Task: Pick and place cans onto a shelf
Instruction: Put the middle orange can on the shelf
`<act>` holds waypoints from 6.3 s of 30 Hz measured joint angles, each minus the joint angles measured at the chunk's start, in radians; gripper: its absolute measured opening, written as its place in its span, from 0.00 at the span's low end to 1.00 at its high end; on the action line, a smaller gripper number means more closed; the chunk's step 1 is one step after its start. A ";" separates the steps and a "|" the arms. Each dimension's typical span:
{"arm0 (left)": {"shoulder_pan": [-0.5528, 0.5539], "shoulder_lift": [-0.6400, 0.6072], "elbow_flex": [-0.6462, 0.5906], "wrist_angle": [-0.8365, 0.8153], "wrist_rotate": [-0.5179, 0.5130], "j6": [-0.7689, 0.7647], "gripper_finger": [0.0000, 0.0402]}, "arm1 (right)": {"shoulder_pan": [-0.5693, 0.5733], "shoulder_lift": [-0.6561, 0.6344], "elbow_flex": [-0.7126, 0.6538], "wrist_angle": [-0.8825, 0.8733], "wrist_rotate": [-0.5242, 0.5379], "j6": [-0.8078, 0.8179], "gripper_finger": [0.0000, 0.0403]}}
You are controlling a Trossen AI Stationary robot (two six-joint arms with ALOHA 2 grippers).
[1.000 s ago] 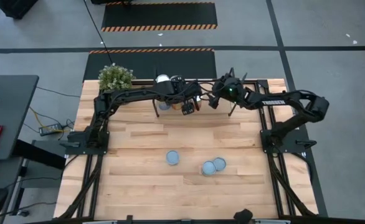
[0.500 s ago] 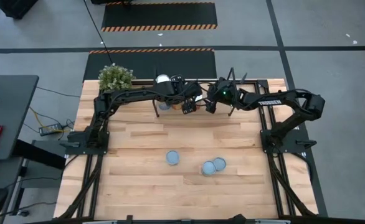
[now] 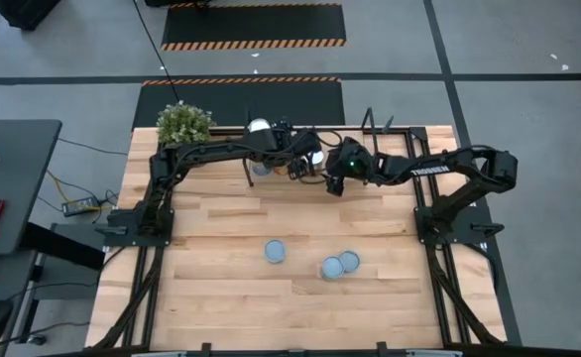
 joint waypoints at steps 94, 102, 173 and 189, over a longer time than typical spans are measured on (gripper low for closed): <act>-0.023 0.011 0.000 -0.075 0.060 -0.131 0.99 | 0.004 -0.064 0.000 0.026 0.055 -0.008 0.93; -0.037 0.003 0.000 -0.127 0.060 -0.155 0.99 | 0.006 -0.066 0.000 0.002 0.109 -0.011 0.93; -0.308 -0.723 -1.167 1.138 0.018 0.016 0.99 | 0.252 0.069 -0.015 0.259 0.364 -0.075 0.93; -0.239 -0.796 -1.302 1.275 0.037 -0.157 0.99 | 0.182 0.219 0.179 0.224 0.482 -0.126 0.93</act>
